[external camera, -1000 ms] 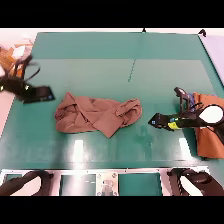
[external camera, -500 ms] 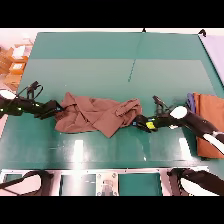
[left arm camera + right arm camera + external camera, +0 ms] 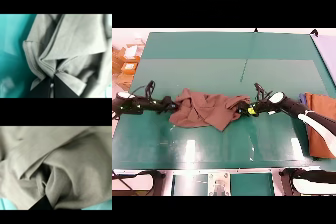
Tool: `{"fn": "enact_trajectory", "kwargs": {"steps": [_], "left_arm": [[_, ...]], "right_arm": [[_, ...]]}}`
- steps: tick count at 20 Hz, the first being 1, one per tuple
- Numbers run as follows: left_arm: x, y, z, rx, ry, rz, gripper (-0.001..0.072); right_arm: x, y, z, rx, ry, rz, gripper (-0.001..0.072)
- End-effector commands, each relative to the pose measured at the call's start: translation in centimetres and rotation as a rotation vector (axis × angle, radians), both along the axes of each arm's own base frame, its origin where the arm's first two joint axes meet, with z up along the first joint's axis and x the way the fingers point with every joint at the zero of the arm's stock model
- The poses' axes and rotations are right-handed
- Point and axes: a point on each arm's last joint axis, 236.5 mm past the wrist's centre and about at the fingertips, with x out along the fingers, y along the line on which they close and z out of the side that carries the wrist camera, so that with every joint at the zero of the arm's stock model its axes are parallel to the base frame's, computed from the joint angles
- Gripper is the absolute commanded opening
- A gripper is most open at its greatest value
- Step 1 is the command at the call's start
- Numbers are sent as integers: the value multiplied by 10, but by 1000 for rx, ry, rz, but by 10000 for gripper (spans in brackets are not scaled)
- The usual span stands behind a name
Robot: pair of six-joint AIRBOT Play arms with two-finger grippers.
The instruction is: Fold the shirts.
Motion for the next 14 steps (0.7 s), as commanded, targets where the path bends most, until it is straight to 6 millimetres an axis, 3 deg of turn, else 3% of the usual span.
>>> {"fn": "enact_trajectory", "kwargs": {"steps": [1, 2, 4, 6, 8, 10, 12, 14], "left_arm": [[30, -4, 54, -33, -140, -37, 23], [40, -2, 83, -23, -204, -42, 22], [54, -1, 163, 20, -388, -58, 22], [53, -2, 251, 77, -589, -76, 22], [34, -9, 343, 129, -789, -83, 22], [-1, -19, 426, 179, -978, -86, 22], [-40, -28, 482, 240, -1130, -92, 23], [-66, -27, 499, 309, -1167, -69, 22]], "right_arm": [[25, -6, 39, 5, -91, 49, 16], [35, -14, 63, 13, -129, 58, 16], [56, -33, 130, 30, -247, 62, 16], [66, -55, 213, 27, -416, 86, 16], [60, -78, 299, 10, -588, 85, 16], [41, -95, 382, -33, -788, 75, 16], [10, -106, 443, -103, -973, 72, 16], [-16, -119, 463, -208, -1054, 58, 16]]}}
